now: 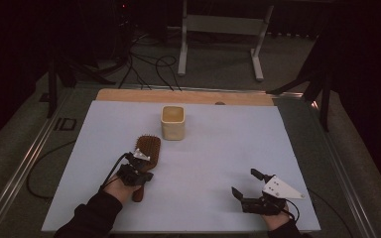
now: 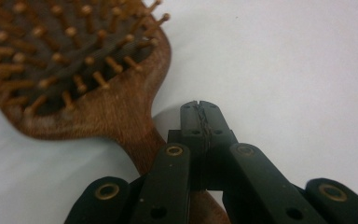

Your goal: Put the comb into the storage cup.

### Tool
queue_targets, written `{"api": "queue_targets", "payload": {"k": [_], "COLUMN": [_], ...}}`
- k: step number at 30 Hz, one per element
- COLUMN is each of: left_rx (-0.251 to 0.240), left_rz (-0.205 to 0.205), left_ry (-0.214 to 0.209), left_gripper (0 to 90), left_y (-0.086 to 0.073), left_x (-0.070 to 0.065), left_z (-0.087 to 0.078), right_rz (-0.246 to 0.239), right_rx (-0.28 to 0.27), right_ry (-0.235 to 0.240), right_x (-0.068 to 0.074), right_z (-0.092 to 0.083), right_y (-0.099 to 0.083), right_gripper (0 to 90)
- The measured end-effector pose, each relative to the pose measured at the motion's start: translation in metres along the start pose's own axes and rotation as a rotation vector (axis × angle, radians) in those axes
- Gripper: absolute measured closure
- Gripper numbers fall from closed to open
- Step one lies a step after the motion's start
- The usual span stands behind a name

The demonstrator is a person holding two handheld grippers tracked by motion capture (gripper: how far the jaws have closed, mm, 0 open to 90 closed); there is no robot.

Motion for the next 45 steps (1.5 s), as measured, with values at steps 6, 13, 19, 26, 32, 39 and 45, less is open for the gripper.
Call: {"api": "queue_targets", "payload": {"k": [6,13,19,26,32,39,45], "left_rx": [0.001,-0.001,-0.011,-0.004,-0.001,0.026,0.106], "left_rz": [-0.008,-0.015,-0.021,-0.011,-0.005,0.057,0.105], "left_ry": [0.010,0.031,0.051,0.088,0.090,0.071,0.057], "left_gripper": [90.0,90.0,90.0,90.0,90.0,90.0,85.4], "left_y": [-0.008,-0.014,-0.018,-0.019,-0.020,-0.018,-0.021], "left_x": [0.004,0.010,0.017,0.024,0.027,0.020,0.017], "left_z": [-0.007,-0.017,-0.026,-0.033,-0.038,-0.051,-0.056], "right_rz": [-0.001,-0.001,0.000,-0.002,-0.004,-0.004,-0.004], "right_rx": [-0.001,-0.002,-0.002,0.000,-0.001,-0.001,0.000], "right_ry": [0.001,0.001,0.003,0.003,0.002,0.003,0.002], "right_x": [0.000,0.001,0.001,0.001,0.001,0.002,0.002], "right_z": [0.000,0.000,0.000,0.000,0.000,0.000,0.000], "right_y": [0.000,0.000,0.000,0.000,0.000,0.001,0.000], "right_gripper": [8.7,8.7,8.7,8.7,8.7,8.8,8.7]}}
Point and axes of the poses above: each handheld gripper's, and its own axes: z roughly forward along the jaws, y roughly out of its top, x roughly to its left, the point moved 8 cm from there along z, roughly forward along the jaws, and after that the axes turned 15 degrees about -y, right-handed, at the moved point
